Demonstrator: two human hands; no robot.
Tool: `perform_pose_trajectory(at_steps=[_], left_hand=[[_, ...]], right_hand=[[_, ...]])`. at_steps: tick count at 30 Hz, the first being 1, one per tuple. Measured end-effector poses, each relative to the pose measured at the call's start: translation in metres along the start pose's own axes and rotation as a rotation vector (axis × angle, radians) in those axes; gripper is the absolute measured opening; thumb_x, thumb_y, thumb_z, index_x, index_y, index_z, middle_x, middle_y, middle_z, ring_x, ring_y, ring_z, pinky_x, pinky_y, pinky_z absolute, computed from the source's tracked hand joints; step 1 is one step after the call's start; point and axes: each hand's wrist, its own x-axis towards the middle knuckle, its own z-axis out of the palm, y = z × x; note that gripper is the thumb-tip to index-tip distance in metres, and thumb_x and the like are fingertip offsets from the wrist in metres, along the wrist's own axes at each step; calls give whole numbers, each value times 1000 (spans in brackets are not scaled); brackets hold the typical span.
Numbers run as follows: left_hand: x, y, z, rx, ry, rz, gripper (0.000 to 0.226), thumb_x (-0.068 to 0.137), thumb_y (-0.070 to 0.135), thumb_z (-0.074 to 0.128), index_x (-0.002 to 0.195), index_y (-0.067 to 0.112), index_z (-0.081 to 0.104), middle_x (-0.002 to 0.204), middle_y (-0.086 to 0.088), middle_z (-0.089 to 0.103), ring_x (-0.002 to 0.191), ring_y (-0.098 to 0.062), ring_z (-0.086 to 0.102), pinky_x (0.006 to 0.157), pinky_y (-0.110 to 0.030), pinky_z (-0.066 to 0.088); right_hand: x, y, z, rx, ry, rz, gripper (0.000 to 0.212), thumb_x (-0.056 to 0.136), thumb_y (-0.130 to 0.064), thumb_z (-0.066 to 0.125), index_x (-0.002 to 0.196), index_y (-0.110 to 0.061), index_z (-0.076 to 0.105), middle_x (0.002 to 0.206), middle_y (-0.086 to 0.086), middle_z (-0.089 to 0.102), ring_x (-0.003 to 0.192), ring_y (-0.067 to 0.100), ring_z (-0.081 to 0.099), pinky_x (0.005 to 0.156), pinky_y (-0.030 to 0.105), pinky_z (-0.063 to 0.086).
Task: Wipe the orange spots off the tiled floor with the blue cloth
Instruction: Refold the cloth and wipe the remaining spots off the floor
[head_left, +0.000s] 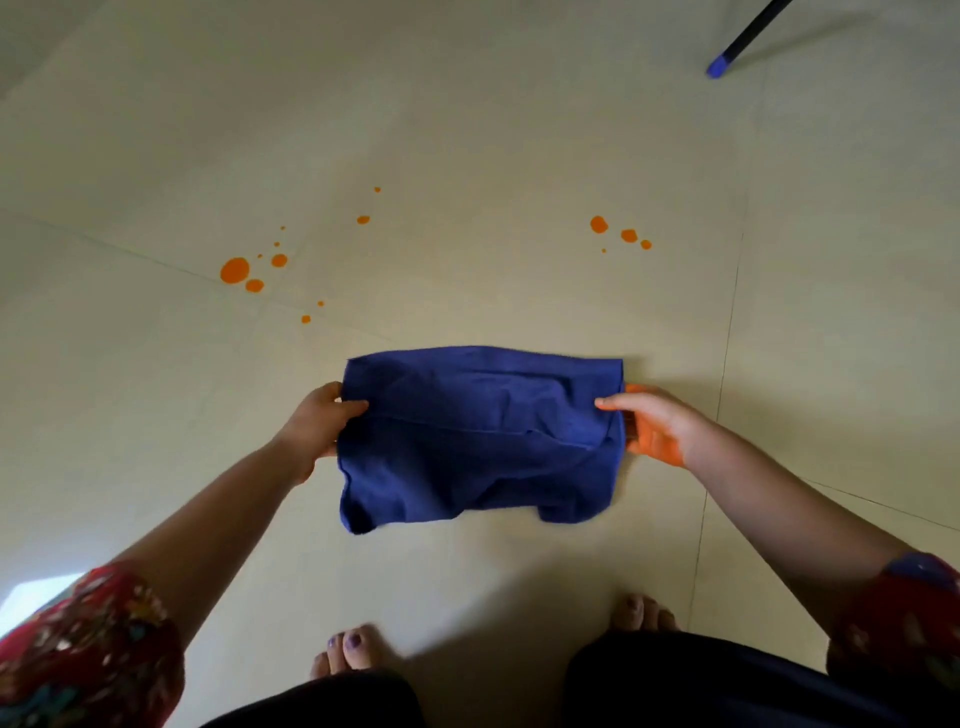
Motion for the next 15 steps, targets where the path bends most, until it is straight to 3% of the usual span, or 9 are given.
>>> perform_pose_trajectory(at_steps=[4, 6, 8, 9, 11, 12, 14, 15], left_hand=[[-6, -5, -2, 108, 108, 179, 41, 99, 11, 45, 135, 30, 41, 104, -10, 65, 92, -26, 61, 80, -37, 49], [-15, -2, -3, 92, 35, 338, 39, 101, 6, 37, 124, 34, 53, 105, -3, 67, 97, -22, 61, 83, -32, 48], [-25, 9, -7, -47, -28, 421, 46, 100, 1, 34, 100, 30, 69, 104, 3, 69, 100, -18, 61, 85, -26, 47], [-29, 15, -10, -126, -76, 430, 46, 100, 1, 35, 93, 27, 72, 100, 4, 71, 97, -16, 62, 82, -23, 48], [-35, 28, -18, -155, -154, 455, 27, 96, 7, 50, 97, 24, 71, 98, 5, 72, 93, -12, 65, 77, -19, 50], [-39, 33, -22, -71, -187, 471, 20, 91, 10, 61, 103, 24, 69, 101, 5, 72, 93, -10, 66, 76, -17, 50], [-39, 37, -29, 306, -115, 548, 39, 79, 9, 77, 112, 27, 66, 106, 7, 66, 94, -6, 63, 76, -14, 48], [-37, 38, -32, 477, -34, 595, 44, 77, 9, 78, 114, 29, 65, 107, 7, 64, 94, -8, 62, 77, -15, 46]], right_hand=[[-7, -6, -6, -231, 158, -17, 26, 98, -8, 50, 122, -18, 55, 100, 5, 64, 84, 24, 63, 69, 35, 54], [-13, -12, -5, -273, 253, -60, 22, 100, -12, 47, 120, -22, 46, 102, 6, 60, 79, 23, 61, 64, 34, 52], [-19, -23, -7, -174, 318, -186, 25, 100, -13, 48, 119, -28, 40, 96, 4, 59, 74, 19, 59, 60, 31, 49], [-23, -29, -11, -102, 309, -266, 26, 100, -12, 48, 118, -30, 43, 92, 4, 59, 75, 18, 59, 62, 30, 50], [-31, -39, -19, 10, 208, -379, 24, 101, -8, 43, 110, -25, 57, 92, 3, 62, 83, 19, 60, 71, 32, 52], [-35, -42, -22, 20, 143, -403, 27, 101, -6, 42, 104, -22, 64, 95, 2, 66, 90, 19, 61, 78, 34, 51], [-46, -45, -25, -108, 38, -440, 21, 97, -10, 53, 99, -20, 71, 99, -7, 70, 98, 11, 61, 89, 32, 47], [-51, -45, -25, -252, 7, -461, 14, 91, -15, 63, 100, -22, 72, 98, -13, 69, 94, 2, 60, 87, 24, 45]])
